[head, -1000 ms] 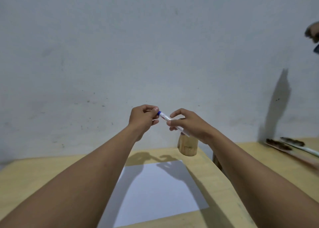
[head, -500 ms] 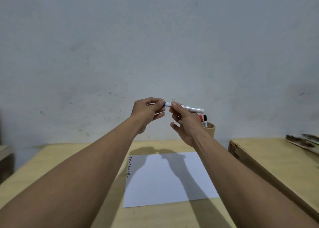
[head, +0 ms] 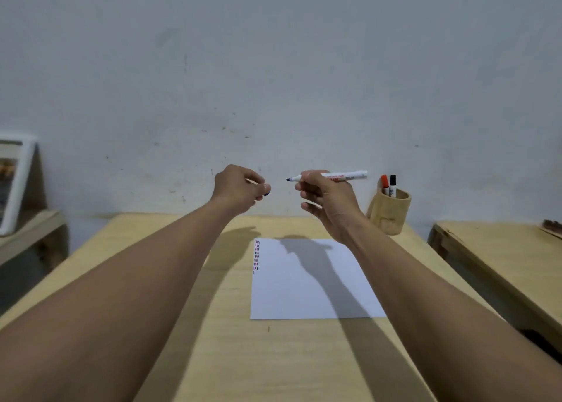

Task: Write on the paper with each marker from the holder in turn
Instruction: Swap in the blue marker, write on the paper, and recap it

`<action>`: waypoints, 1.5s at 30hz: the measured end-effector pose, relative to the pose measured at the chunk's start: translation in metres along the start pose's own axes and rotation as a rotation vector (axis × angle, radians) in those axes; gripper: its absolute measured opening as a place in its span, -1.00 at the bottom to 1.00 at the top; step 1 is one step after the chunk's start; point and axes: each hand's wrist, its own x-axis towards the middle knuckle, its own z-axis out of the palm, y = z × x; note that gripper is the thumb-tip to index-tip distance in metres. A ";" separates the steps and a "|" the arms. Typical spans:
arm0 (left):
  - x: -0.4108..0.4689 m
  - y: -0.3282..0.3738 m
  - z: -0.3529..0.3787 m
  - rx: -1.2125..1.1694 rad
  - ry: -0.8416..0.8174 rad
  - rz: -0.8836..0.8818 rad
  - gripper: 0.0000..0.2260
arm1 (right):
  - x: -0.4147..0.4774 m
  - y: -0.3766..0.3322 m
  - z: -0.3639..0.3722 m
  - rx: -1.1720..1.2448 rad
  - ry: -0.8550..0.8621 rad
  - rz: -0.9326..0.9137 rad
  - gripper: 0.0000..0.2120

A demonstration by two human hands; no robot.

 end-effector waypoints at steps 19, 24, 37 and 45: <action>-0.036 -0.108 0.021 0.386 0.005 -0.023 -0.69 | -0.038 0.113 0.037 -0.276 0.068 0.110 -0.89; -0.045 -0.115 0.013 0.408 0.030 -0.020 -0.62 | -0.036 0.120 0.035 -0.758 0.074 -0.033 -0.72; -0.061 -0.134 0.009 0.928 -0.320 0.090 -0.51 | -0.035 0.121 0.035 -0.848 0.044 -0.062 -0.75; -0.062 -0.136 0.009 0.944 -0.310 0.101 -0.50 | -0.035 0.123 0.035 -0.851 0.026 -0.059 -0.76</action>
